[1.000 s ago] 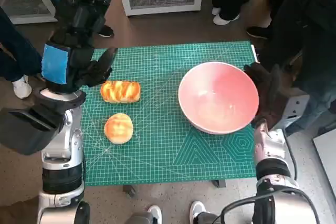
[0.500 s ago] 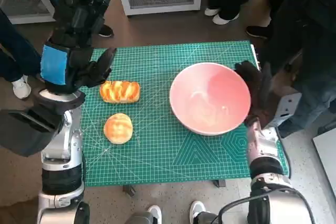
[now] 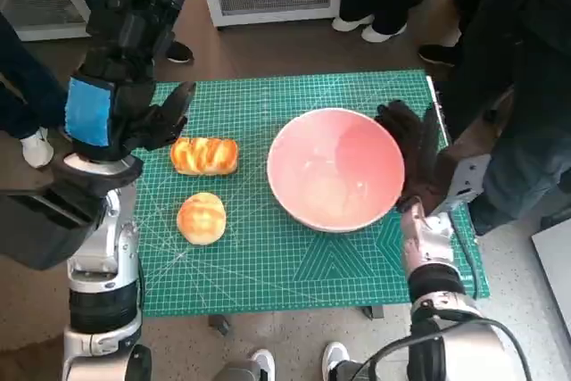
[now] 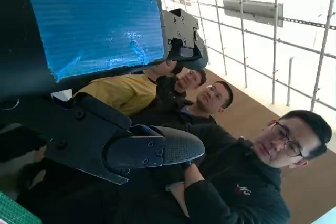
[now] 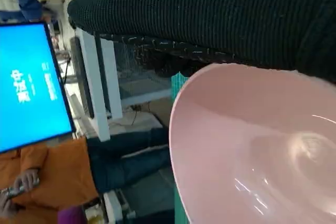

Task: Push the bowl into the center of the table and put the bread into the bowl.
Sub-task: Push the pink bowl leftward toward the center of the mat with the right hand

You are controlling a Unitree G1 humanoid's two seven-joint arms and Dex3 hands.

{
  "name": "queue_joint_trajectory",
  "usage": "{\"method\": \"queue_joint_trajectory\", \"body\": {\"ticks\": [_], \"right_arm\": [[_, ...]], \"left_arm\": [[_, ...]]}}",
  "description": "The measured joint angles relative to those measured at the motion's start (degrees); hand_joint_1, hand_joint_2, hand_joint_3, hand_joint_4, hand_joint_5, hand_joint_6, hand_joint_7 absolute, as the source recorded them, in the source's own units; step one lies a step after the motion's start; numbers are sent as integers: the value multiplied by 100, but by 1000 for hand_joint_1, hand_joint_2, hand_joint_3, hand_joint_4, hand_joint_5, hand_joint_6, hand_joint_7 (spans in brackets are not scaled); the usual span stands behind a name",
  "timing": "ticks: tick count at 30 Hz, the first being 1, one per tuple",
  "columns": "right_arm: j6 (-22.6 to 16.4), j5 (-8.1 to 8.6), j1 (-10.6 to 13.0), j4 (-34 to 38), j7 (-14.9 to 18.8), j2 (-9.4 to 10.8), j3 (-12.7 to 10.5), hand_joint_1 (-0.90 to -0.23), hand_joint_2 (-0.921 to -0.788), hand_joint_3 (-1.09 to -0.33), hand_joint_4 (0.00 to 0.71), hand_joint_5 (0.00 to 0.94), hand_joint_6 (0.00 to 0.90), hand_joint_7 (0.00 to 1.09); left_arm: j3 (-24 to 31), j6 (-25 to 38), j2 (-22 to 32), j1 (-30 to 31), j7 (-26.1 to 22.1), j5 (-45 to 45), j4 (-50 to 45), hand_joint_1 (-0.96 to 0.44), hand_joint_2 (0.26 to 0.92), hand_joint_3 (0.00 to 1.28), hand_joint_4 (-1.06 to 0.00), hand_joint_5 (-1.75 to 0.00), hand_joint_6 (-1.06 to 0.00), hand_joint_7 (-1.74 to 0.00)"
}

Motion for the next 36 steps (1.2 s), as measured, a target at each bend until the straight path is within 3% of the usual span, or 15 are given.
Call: {"method": "queue_joint_trajectory", "body": {"ticks": [15, 30, 36], "right_arm": [[7, 2, -172, -4, 28, 251, 51, -574, -921, -835, 316, 0, 312, 267], [77, -19, -227, -3, 39, 294, 123, -568, -921, -832, 312, 0, 312, 266], [82, -101, -250, -4, 40, 287, 153, -566, -921, -834, 311, 0, 310, 264]], "left_arm": [[25, 47, 9, 89, 103, 32, -145, -757, 921, 430, -273, -5, -118, -483], [29, 54, 12, 151, 163, 171, -213, -755, 921, 431, -267, -1, -117, -474], [29, 52, 11, 153, 163, 174, -212, -754, 921, 431, -266, 0, -117, -470]]}}
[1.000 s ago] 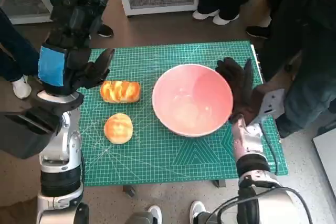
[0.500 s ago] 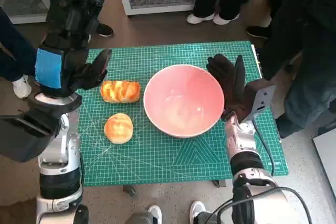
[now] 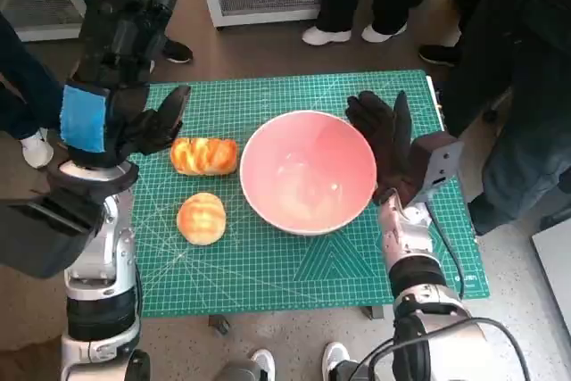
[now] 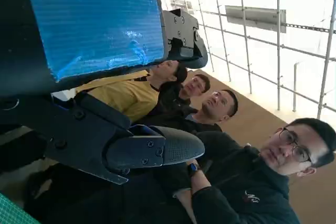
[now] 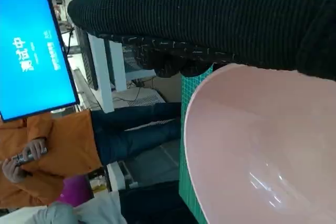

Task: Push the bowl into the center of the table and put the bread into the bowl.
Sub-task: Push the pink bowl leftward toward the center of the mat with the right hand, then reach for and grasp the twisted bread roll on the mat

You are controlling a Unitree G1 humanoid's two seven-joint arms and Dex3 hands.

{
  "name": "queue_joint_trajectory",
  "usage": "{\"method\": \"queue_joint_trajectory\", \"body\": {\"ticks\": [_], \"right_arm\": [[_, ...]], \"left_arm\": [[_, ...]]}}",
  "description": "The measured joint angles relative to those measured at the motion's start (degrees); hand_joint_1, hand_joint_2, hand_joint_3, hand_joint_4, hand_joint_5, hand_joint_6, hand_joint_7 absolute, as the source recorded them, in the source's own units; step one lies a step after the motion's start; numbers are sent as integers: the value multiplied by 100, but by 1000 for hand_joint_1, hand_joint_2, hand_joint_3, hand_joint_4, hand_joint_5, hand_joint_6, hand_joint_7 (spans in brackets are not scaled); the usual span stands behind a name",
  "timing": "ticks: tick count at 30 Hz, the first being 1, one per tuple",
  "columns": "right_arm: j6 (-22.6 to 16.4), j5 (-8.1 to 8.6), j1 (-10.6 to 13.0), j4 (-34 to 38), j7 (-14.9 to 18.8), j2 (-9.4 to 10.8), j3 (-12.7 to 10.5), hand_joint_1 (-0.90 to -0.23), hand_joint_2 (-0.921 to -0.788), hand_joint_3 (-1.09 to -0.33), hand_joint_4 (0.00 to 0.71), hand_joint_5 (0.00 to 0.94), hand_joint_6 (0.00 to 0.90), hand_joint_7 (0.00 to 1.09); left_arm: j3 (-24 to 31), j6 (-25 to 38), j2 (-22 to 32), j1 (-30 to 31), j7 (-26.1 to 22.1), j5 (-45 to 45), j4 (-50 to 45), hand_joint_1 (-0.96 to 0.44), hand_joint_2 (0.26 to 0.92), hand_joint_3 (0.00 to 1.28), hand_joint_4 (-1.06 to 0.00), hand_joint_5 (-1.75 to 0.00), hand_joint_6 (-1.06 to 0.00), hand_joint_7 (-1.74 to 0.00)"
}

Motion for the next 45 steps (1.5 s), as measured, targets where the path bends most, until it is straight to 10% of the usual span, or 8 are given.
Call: {"method": "queue_joint_trajectory", "body": {"ticks": [16, 22, 30, 45], "right_arm": [[-161, 0, -169, -347, 175, -369, -36, -591, -921, -818, 325, 7, 309, 270], [-1103, 29, -282, -782, 471, -594, -37, -604, -921, -798, 327, 6, 298, 264], [-1885, 438, -316, -1879, 1292, -671, 8, -659, -921, -749, 323, 3, 296, 280], [-1591, 1039, 180, -4423, 1848, -750, 430, -641, -921, -746, 329, 4, 294, 298]], "left_arm": [[14, -5, -1, 0, 5, -3, 5, -755, 921, 429, -261, 0, -117, -461], [59, -24, 0, 0, 5, -15, 25, -757, 921, 428, -261, 0, -120, -455], [67, -58, -2, -5, 5, -15, 89, -763, 921, 426, -261, 0, -125, -446], [56, -150, -5, -163, 13, -17, 262, -767, 921, 425, -262, 0, -133, -431]]}}
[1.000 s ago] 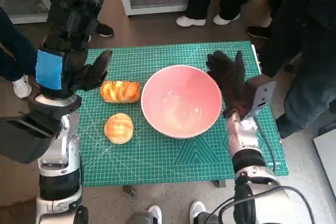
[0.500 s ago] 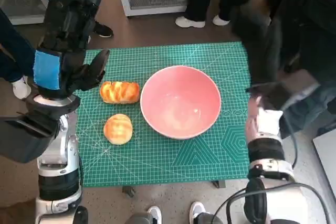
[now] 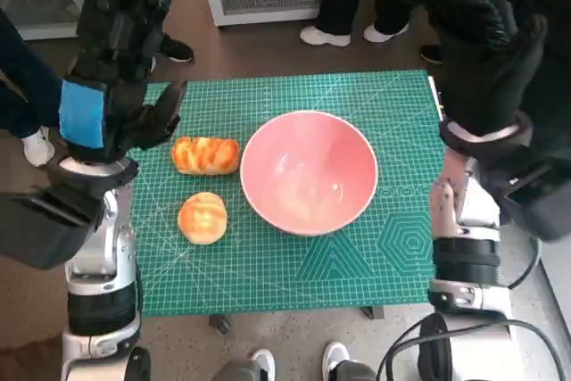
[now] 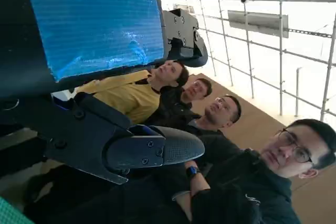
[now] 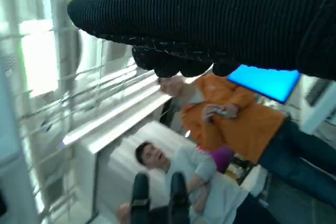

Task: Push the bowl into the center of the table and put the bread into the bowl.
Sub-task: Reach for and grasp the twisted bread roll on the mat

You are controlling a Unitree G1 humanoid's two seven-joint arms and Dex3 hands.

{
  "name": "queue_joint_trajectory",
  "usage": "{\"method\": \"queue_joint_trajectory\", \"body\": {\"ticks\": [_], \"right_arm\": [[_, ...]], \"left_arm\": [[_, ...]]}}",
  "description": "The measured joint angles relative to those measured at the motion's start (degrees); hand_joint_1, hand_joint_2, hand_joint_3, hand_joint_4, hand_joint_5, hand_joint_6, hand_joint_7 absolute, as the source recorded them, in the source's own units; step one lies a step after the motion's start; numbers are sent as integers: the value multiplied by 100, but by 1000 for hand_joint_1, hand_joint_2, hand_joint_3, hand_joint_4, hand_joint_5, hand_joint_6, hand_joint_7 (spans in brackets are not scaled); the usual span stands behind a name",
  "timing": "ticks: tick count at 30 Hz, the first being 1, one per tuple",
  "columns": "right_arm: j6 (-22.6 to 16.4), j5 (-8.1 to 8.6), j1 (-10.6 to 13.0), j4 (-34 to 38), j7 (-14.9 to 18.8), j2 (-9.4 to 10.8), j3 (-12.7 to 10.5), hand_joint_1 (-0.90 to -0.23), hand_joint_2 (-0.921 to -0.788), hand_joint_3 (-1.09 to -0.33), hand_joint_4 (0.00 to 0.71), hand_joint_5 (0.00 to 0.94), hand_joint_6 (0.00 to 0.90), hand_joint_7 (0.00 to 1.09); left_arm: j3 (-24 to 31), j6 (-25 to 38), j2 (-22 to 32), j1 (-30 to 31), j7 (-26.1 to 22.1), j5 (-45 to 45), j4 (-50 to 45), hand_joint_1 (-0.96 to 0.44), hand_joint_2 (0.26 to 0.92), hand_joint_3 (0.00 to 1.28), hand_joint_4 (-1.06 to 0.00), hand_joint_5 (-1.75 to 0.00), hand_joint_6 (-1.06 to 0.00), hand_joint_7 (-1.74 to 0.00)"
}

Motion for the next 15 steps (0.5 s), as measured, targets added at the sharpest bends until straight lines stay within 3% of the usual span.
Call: {"method": "queue_joint_trajectory", "body": {"ticks": [15], "right_arm": [[331, 32, 272, -507, 17, -30, 125, -639, -921, -749, 322, 0, 289, 305]], "left_arm": [[-1, -214, 39, -141, -221, -43, 149, -768, 921, 426, -262, 0, -140, -418]]}}
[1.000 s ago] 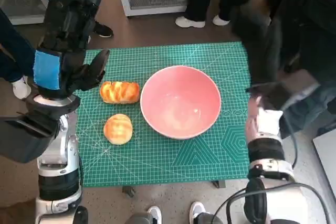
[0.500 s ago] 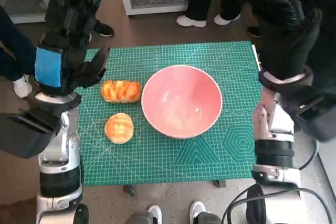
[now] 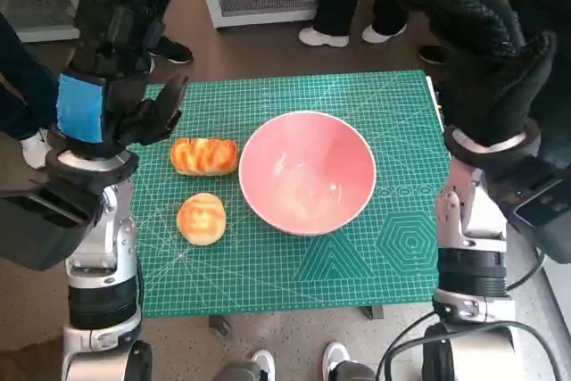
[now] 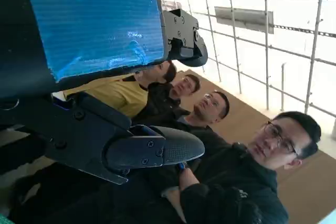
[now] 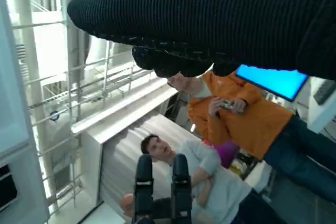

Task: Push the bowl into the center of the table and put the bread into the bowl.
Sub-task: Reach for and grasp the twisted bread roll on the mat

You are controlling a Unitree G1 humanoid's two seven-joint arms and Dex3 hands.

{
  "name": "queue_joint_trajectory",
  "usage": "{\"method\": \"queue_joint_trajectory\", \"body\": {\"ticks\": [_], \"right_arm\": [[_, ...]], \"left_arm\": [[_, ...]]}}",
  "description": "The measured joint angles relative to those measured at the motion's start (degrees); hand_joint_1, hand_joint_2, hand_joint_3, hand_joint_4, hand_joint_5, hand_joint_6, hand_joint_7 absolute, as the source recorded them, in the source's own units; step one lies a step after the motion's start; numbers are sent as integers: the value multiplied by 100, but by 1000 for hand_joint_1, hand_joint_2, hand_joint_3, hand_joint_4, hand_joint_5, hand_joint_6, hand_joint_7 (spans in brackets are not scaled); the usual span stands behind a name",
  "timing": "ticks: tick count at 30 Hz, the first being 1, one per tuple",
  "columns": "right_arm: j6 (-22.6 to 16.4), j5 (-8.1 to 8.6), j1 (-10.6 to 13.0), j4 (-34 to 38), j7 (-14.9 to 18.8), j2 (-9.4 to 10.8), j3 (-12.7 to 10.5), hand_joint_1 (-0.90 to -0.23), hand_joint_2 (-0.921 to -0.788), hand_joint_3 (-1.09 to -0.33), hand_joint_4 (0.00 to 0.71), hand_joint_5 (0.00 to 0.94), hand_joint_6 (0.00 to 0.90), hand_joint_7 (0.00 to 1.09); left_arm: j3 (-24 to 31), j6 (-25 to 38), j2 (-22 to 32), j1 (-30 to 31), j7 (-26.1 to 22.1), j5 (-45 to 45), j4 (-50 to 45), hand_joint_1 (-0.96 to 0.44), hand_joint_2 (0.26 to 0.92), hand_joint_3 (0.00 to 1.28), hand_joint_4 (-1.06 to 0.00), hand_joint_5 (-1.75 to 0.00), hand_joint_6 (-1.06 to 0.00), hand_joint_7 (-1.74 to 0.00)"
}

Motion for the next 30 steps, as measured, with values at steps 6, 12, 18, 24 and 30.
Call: {"method": "queue_joint_trajectory", "body": {"ticks": [6, 12, 18, 24, 30], "right_arm": [[127, -1, 90, -130, -55, 5, 19, -630, -921, -750, 322, 1, 285, 308], [170, -3, 118, -210, -109, 9, 36, -628, -921, -751, 323, 1, 283, 311], [169, -2, 117, -219, -128, 9, 37, -632, -921, -750, 324, 1, 282, 314], [168, -2, 116, -219, -128, 14, 50, -636, -921, -750, 323, 1, 280, 317], [183, -1, 120, -212, -129, 26, 62, -643, -921, -749, 323, 1, 275, 319]], "left_arm": [[7, 62, 248, 0, -110, 80, -41, -833, 921, 274, -192, -3, -120, -369], [5, 727, 1246, 32, -692, 471, -519, -745, 844, 52, -72, -1, -77, -264], [-40, 2024, 2556, 72, -1663, 811, -1230, -420, 695, 11, -9, 0, -61, -261], [-356, 3475, 3363, 3, -2322, 1105, -1748, -246, 658, 6, 0, 1, -63, -263], [-1325, 4922, 3854, -396, -2873, 1772, -2170, -198, 659, 8, 1, 1, -69, -256]]}}
